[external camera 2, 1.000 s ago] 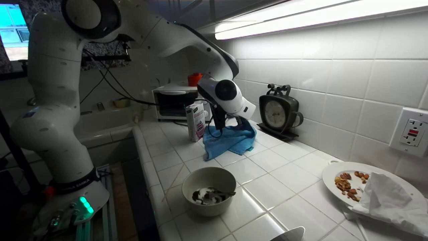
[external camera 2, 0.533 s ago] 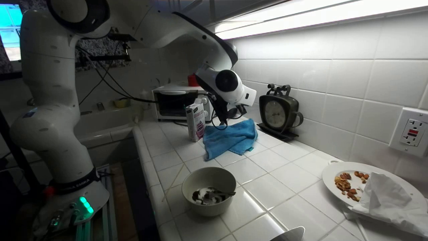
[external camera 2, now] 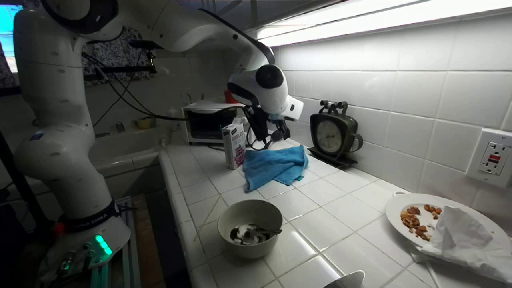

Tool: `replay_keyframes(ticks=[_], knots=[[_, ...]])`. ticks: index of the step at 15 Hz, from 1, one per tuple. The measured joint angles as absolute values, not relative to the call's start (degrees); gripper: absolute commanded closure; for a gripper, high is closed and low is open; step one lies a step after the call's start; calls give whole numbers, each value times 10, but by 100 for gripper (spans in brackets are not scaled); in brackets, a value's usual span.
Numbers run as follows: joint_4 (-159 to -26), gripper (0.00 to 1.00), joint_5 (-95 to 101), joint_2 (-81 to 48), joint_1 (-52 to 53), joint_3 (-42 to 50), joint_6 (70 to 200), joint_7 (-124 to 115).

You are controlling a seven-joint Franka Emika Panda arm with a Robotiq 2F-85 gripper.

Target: Unfold the cloth

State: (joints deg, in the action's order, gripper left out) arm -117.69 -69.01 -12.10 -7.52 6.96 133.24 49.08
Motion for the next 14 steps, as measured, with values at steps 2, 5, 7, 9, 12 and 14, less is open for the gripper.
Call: replay_keyframes(ticks=[2,5,7,9,12,14], knots=[[-1191,0,-604,-102,-73,76,1334,426],[-1206,0,-500,-80,-77,86,1331,358],[-1213,0,-481,-75,-85,88,1331,353],[-1223,0,-472,-75,-92,89,1331,353],[-1244,0,-428,-76,-101,95,1349,353],[-1257,0,-391,-77,-109,102,1364,353]])
